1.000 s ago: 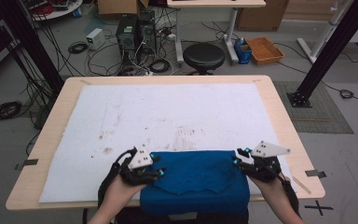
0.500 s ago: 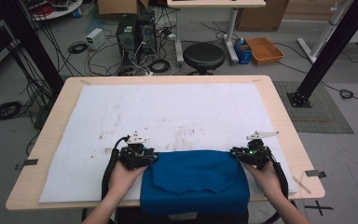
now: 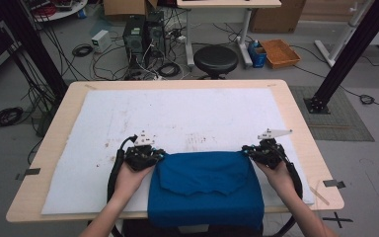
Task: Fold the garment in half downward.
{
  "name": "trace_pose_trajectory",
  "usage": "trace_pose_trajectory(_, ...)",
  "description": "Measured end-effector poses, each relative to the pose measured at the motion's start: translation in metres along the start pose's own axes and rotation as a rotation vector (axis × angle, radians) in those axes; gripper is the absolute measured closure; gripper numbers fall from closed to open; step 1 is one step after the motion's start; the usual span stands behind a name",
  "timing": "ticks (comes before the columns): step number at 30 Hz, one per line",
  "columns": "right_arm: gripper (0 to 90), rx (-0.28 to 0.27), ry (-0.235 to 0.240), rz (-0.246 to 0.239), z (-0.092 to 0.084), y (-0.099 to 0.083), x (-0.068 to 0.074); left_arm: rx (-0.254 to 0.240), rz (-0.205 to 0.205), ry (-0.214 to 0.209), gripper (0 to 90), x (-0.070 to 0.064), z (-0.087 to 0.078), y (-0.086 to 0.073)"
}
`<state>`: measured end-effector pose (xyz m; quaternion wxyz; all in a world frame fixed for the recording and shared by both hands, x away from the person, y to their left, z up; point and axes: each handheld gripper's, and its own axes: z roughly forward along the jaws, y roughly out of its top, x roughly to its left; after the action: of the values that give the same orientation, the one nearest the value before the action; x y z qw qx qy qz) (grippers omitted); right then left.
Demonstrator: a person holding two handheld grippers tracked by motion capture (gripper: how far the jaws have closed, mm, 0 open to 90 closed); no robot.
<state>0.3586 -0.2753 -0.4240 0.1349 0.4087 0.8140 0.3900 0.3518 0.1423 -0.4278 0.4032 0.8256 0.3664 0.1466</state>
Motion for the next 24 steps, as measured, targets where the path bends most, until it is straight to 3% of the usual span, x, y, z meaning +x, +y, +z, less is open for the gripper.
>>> trace_pose_trajectory(2,85.9,-0.010,-0.015,-0.002,0.009,0.017,-0.007,0.001,0.026,0.025,83.9,0.013,0.006,0.011)
trace_pose_trajectory(4,85.9,-0.014,-0.021,0.010,0.016,0.027,-0.012,-0.004,0.019,0.025,83.9,0.023,0.011,0.018)
trace_pose_trajectory(10,85.8,-0.007,-0.046,0.031,0.037,0.042,-0.029,0.008,0.017,0.017,83.8,0.050,0.027,0.031)
trace_pose_trajectory(12,85.9,0.005,-0.056,0.031,0.043,0.043,-0.033,-0.016,0.015,0.020,83.8,0.055,0.032,0.030)
trace_pose_trajectory(15,85.8,0.009,-0.060,0.042,0.050,0.043,-0.038,0.028,0.026,0.020,83.8,0.058,0.040,0.031)
trace_pose_trajectory(24,85.8,0.010,-0.079,0.029,0.054,0.045,-0.038,0.033,0.036,0.035,83.5,0.059,0.043,0.035)
